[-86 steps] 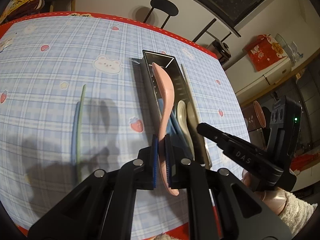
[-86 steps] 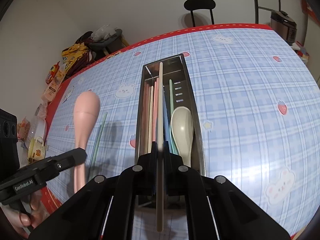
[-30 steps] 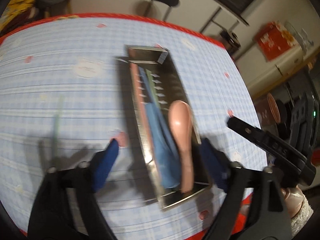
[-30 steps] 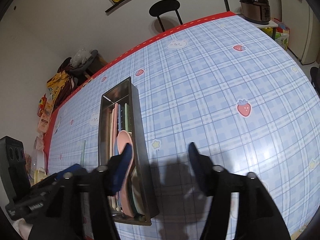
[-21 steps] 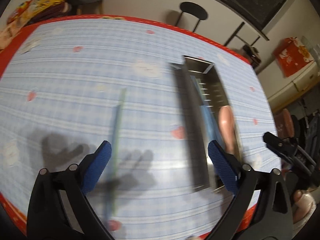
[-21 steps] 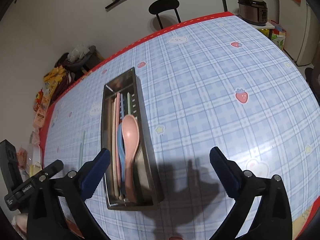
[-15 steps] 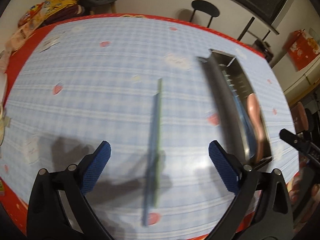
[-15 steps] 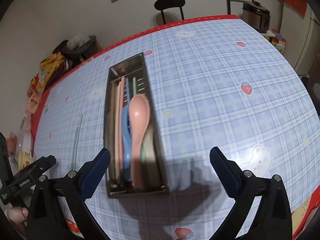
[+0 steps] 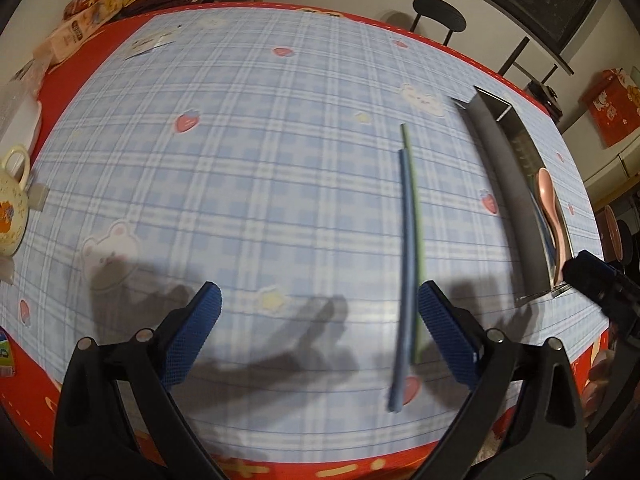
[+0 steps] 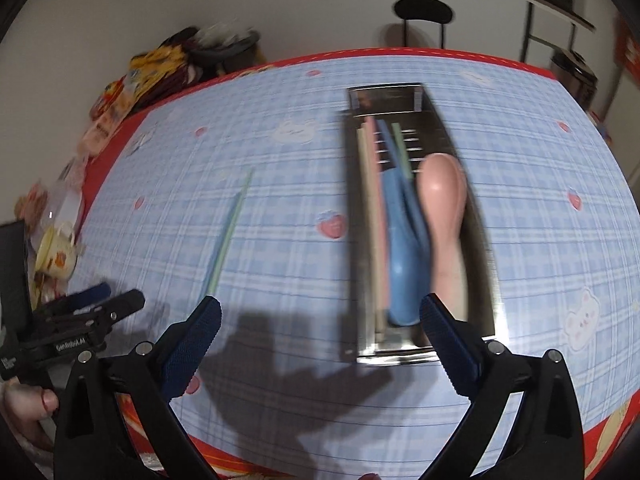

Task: Organize utensils
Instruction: 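Close the left tool on a blue chopstick while the right tool grasps a green chopstick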

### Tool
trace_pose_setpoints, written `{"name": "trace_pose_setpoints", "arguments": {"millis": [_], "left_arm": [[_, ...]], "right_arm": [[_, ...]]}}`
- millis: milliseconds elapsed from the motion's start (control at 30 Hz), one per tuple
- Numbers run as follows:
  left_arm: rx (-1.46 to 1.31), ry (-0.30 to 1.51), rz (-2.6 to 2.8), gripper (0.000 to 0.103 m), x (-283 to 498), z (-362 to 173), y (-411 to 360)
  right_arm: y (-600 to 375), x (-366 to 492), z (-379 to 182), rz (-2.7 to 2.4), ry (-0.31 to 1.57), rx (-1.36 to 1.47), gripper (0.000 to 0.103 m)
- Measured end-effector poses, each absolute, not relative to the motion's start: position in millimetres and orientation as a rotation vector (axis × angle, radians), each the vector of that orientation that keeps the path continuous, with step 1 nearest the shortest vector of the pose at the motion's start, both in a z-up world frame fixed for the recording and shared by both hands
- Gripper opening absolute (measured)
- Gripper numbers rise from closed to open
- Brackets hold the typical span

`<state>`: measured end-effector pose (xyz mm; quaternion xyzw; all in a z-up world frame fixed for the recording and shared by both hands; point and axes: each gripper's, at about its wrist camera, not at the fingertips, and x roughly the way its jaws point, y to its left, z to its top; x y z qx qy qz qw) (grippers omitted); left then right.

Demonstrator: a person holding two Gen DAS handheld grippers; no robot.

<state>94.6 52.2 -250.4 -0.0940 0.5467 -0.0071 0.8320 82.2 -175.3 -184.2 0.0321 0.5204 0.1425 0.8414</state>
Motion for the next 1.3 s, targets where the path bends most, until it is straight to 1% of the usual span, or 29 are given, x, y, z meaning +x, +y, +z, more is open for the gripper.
{"name": "trace_pose_setpoints", "arguments": {"millis": [200, 233, 333, 367, 400, 633, 833, 1067, 1100, 1167, 1200, 1267, 1300], "left_arm": [[-0.249, 1.157, 0.014, 0.097, 83, -260, 83], [-0.26, 1.157, 0.017, 0.097, 81, -261, 86], [-0.283, 1.164, 0.024, 0.097, 77, -266, 96], [-0.287, 1.162, 0.025, 0.097, 76, -267, 99], [-0.29, 1.158, 0.026, 0.097, 75, -266, 100], [-0.296, 1.156, 0.016, 0.097, 71, -268, 105], [-0.309, 1.159, 0.019, 0.097, 72, -270, 106], [-0.278, 1.174, -0.006, 0.097, 78, -272, 94], [-0.272, 1.175, -0.008, 0.097, 78, -272, 92], [-0.262, 1.177, -0.014, 0.097, 79, -272, 88], [-0.258, 1.176, -0.017, 0.097, 79, -271, 86], [-0.244, 1.174, -0.025, 0.097, 80, -271, 82], [-0.238, 1.173, -0.029, 0.097, 81, -270, 80]], "right_arm": [[-115, 82, -200, 0.44, 1.144, -0.071, 0.097], [-107, 85, -206, 0.452, 1.158, -0.068, 0.096], [-95, 93, -221, 0.433, 1.209, -0.062, 0.071], [-92, 95, -225, 0.422, 1.222, -0.067, 0.068], [-89, 97, -228, 0.415, 1.226, -0.07, 0.067], [-75, 105, -238, 0.371, 1.238, -0.149, 0.066], [-80, 106, -241, 0.346, 1.234, -0.154, 0.066], [-80, 108, -242, 0.351, 1.225, -0.186, 0.065], [-78, 108, -242, 0.357, 1.219, -0.198, 0.064], [-76, 108, -241, 0.349, 1.201, -0.231, 0.043], [-77, 107, -240, 0.355, 1.2, -0.226, 0.039], [-83, 108, -239, 0.343, 1.202, -0.206, 0.02], [-90, 108, -238, 0.341, 1.206, -0.177, 0.017]]}}
